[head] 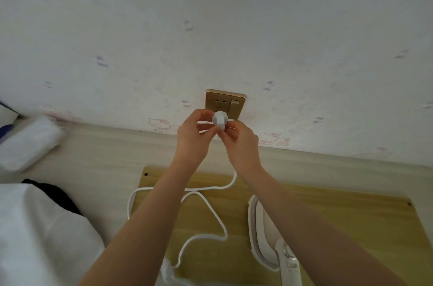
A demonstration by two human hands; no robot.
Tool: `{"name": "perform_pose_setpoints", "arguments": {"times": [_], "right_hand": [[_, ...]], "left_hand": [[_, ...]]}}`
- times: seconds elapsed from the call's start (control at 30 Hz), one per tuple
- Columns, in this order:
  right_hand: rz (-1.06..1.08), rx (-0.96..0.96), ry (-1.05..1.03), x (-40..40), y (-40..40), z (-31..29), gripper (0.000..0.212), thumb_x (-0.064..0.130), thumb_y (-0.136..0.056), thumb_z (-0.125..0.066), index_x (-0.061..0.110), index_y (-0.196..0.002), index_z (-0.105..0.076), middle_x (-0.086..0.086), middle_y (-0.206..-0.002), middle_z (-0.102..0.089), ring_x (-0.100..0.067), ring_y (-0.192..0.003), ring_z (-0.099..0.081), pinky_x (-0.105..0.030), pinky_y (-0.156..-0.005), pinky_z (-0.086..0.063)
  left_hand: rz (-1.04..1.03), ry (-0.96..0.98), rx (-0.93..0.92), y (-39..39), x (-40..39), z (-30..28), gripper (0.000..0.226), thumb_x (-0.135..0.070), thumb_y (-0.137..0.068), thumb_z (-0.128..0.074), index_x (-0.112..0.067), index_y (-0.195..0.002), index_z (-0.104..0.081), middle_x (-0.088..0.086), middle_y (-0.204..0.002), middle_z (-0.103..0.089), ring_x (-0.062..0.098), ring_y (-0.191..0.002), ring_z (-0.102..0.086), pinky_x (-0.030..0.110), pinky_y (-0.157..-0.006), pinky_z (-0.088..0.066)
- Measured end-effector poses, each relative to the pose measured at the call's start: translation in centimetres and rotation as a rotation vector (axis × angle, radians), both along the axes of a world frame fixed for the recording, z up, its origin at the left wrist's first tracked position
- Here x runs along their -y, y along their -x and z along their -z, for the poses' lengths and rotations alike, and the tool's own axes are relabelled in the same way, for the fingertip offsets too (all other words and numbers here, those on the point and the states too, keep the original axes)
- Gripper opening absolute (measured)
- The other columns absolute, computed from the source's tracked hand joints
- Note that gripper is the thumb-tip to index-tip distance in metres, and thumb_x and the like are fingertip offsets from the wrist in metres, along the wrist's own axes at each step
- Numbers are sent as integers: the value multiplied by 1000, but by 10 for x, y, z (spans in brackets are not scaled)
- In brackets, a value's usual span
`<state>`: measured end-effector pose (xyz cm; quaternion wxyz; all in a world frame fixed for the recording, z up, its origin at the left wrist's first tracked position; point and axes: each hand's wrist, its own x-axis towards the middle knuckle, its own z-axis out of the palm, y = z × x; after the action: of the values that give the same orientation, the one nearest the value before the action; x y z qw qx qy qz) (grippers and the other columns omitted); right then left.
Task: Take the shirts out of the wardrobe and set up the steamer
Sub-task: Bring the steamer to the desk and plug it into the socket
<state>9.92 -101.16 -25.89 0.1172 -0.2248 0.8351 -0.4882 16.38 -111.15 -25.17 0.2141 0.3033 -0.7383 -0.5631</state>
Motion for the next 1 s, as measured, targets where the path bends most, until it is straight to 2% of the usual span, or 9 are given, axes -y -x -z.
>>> {"name": "perform_pose_setpoints", "arguments": {"times": [0.13, 0.2, 0.33, 0.5, 0.67, 0.8, 0.93, 1.0], "right_hand": [[0, 22, -10, 5, 0, 7, 27, 24, -94, -60, 9, -116, -63, -3, -104, -72, -13, -94, -68, 3, -69, -41], [-23, 12, -35, 5, -1, 10, 28, 25, -97, -55, 10, -118, -62, -3, -105, -71, -13, -90, -66, -1, -70, -41], [-39, -16, -33, 3, -2, 9, 29, 27, -100, -47, 10, -117, -63, 0, -96, -69, -2, -70, -58, -4, -64, -44], [50, -22, 77, 4, -1, -3, 27, 26, -95, -57, 14, -120, -56, 10, -101, -63, 0, -82, -60, 2, -72, -43], [49, -69, 133, 5, -1, -6, 21, 16, -92, -63, 13, -113, -61, 13, -89, -64, 15, -75, -60, 0, -72, -43], [61, -60, 158, 8, -2, -5, 21, 14, -91, -64, 12, -112, -61, 10, -94, -65, 12, -77, -60, 1, -73, -43], [83, -98, 182, 12, -3, -4, 18, 16, -92, -63, 14, -109, -62, 4, -107, -66, 0, -87, -61, -4, -78, -46], [103, -110, 188, 13, -2, -3, 18, 14, -91, -64, 12, -109, -65, -1, -109, -64, -6, -92, -62, -6, -80, -48]], "left_hand": [[2, 31, 15, 2, 1, 5, 25, -12, -88, -68, -23, -110, -61, -10, -105, -67, 3, -91, -65, 9, -73, -51], [4, 42, 18, 2, 3, 6, 25, -13, -89, -67, -21, -112, -61, -9, -107, -67, 1, -91, -65, 7, -73, -50], [-5, 14, 5, 2, 4, 5, 23, -18, -89, -67, -25, -111, -63, -12, -107, -67, 3, -90, -66, 13, -77, -53], [-37, -39, -19, 5, 1, 5, 23, -20, -89, -67, -24, -112, -64, -11, -108, -67, 9, -93, -67, 25, -84, -56], [-80, -24, -21, 5, -3, 9, 26, -13, -90, -64, -23, -114, -64, -10, -111, -66, 6, -94, -66, 14, -78, -52], [-106, -25, -16, 5, -2, 8, 26, -14, -91, -64, -24, -115, -66, -8, -113, -67, -1, -91, -65, 7, -75, -49], [-137, -47, -7, 6, -1, 7, 27, -16, -91, -64, -25, -116, -68, -11, -108, -68, -9, -87, -64, 9, -76, -49], [-143, -53, -12, 7, -2, 6, 28, -15, -91, -64, -24, -117, -69, -11, -107, -68, -7, -88, -65, 9, -79, -50]]}}
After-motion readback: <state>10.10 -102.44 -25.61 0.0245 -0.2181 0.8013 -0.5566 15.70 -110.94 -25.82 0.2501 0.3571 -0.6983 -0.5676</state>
